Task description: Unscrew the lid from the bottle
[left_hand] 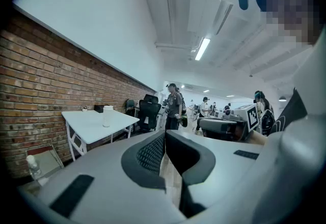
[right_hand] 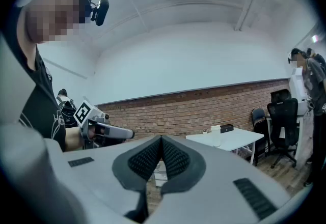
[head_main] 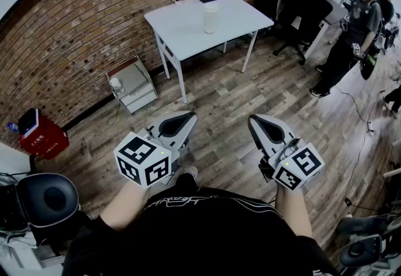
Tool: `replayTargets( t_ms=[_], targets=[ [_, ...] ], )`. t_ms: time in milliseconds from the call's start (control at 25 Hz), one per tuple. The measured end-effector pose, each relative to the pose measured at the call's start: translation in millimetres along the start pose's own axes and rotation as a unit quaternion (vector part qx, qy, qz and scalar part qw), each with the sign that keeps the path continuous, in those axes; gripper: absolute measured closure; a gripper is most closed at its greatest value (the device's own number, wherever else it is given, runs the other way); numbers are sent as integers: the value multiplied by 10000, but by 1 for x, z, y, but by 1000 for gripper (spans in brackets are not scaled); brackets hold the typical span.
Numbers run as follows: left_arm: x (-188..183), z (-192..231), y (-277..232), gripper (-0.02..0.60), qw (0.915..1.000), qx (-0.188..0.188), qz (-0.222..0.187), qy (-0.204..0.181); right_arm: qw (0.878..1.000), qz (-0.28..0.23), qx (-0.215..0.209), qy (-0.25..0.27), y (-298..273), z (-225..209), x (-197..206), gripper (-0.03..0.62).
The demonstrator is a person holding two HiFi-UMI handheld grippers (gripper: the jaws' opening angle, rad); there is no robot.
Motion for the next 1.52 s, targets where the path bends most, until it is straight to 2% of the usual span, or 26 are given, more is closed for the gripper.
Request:
replayTargets(
  t_ms=[400,640,680,760,840,880,1000,1120,1360,1520],
  targets=[
    [0,-11,-5,549,9998,170,81,-55,9999,-149,50,20,13,3,-3,594],
    [4,-1,-9,548,9997,165,-15,170,9988,-339,340,-130,26,-10,1,595],
    [3,3,-10,546,9996,130,-39,250,9985,-355,393,-146,28,-14,1,568],
    [3,11,-13,519,9991,76,-78,403,9981,-375,462,-187,27,-22,1,438],
    [4,19,-18,328,9991,26,-73,415,9976,-367,521,-264,25,-31,4,351],
    [5,24,-20,292,9994,-27,-63,333,9973,-362,567,-306,23,-36,5,324],
    [11,42,-29,254,9998,-181,-46,-21,9960,-367,737,-358,15,-51,6,251],
    [12,65,-44,230,9997,-219,-41,-111,9951,-364,868,-312,1,-70,6,201],
    [10,109,-96,216,9998,-192,-73,-56,9933,-223,1078,-339,-34,-118,11,157],
    [2,147,-143,216,10000,-76,-23,-14,9926,-141,1108,-473,-70,-163,12,155]
  ],
)
Point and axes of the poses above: the fingertips, and each gripper's own axes: y backward along the fingers, z to its left, x out of its underside, the point moved 9 cm from there along y, backward along the fingers, and after that the axes turned 4 degrees about -x, right-handed, at the moved point
